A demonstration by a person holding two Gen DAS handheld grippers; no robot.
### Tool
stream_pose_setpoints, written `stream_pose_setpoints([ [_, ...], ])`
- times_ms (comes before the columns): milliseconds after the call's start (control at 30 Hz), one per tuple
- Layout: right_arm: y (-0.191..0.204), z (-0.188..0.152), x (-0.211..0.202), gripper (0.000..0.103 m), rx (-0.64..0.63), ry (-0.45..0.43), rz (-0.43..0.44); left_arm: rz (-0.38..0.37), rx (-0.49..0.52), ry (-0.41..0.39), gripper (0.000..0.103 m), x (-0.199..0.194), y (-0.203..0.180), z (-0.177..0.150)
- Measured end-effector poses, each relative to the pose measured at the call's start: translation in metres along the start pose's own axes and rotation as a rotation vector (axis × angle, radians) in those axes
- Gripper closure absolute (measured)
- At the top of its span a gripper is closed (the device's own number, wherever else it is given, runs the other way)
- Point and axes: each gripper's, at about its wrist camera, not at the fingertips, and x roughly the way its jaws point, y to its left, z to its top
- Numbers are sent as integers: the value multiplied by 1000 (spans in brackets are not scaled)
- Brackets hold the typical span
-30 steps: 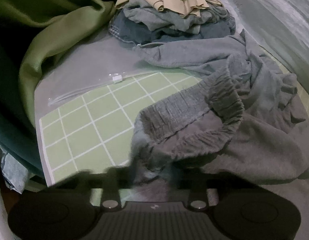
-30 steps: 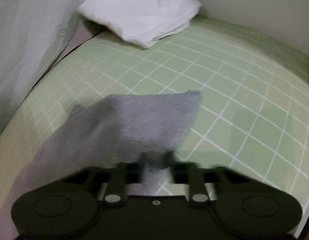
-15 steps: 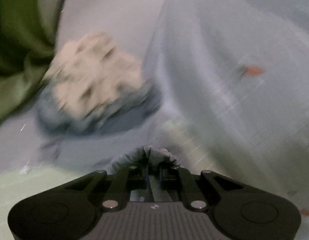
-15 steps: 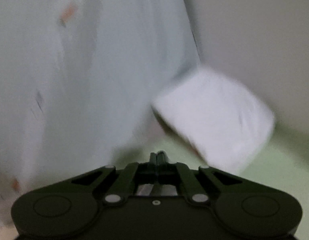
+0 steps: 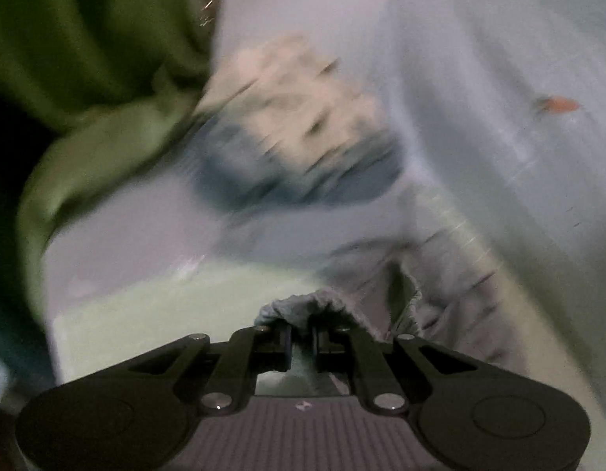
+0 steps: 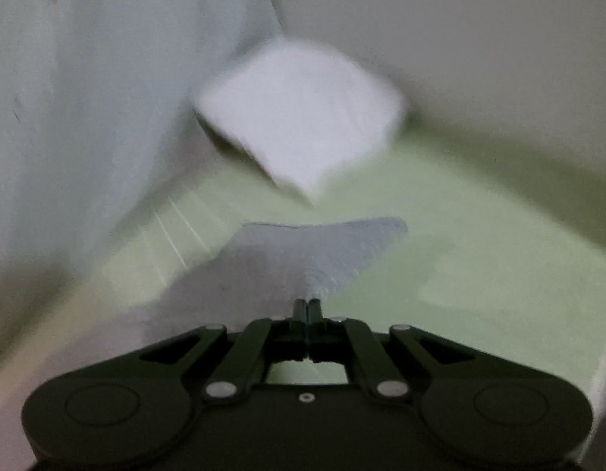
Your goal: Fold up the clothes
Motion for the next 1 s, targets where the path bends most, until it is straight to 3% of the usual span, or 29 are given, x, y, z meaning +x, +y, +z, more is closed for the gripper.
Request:
stream_pose_setpoints([
  [200,-11,-36,-5,103,-25,81,-65,61,-2,62,94,2,48,-15],
  [700,-1,-93,-37,101,-52,127,-160,64,-43,113,92,7,124,-5],
  [767,-1,-96,-39,98,-30,136,-165,56,-13,126,89,7,124,-7],
  [800,0,-97,-40,91,-23,137,-166,55,2,130,88,7,123,-9],
  [833,1,-97,-41,86,-16,137,-166,58,16,128,82,5,120,-10],
  [900,3,-96,-42,63,-11,125,-158,64,41,124,68,0,115,-13],
  [1000,1,-89,-40,56,-3,106,-158,61,65,93,37,-13,104,-19],
])
